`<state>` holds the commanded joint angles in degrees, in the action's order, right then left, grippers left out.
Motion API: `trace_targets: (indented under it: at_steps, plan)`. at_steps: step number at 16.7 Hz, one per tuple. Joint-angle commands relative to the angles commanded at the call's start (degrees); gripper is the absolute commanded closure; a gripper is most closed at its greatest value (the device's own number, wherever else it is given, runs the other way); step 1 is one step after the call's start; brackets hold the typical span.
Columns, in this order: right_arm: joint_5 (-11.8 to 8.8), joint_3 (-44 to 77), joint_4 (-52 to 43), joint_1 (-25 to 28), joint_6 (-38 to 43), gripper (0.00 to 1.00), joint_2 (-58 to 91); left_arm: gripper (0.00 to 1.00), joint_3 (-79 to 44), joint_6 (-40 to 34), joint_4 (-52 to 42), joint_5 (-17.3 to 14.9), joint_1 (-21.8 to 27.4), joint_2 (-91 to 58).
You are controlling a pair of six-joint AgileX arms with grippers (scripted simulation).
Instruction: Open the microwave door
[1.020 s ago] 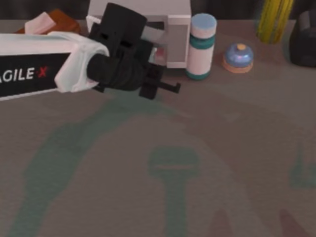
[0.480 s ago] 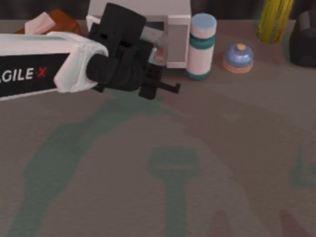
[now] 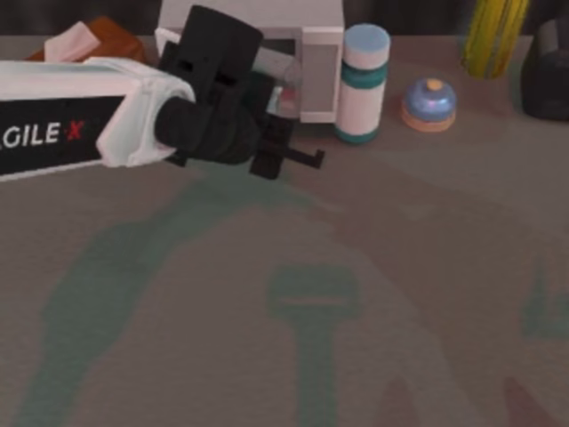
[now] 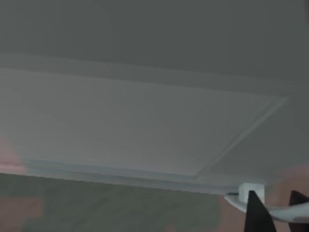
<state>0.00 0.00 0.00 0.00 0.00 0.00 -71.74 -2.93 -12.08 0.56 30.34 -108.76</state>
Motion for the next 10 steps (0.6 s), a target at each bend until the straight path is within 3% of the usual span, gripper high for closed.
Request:
trace_targets:
  at_steps: [10]
  plan:
    - [0.0, 0.0, 0.0, 0.0, 0.0, 0.0, 0.0, 1.0, -0.03, -0.19, -0.04, -0.57, 0.41, -0.01]
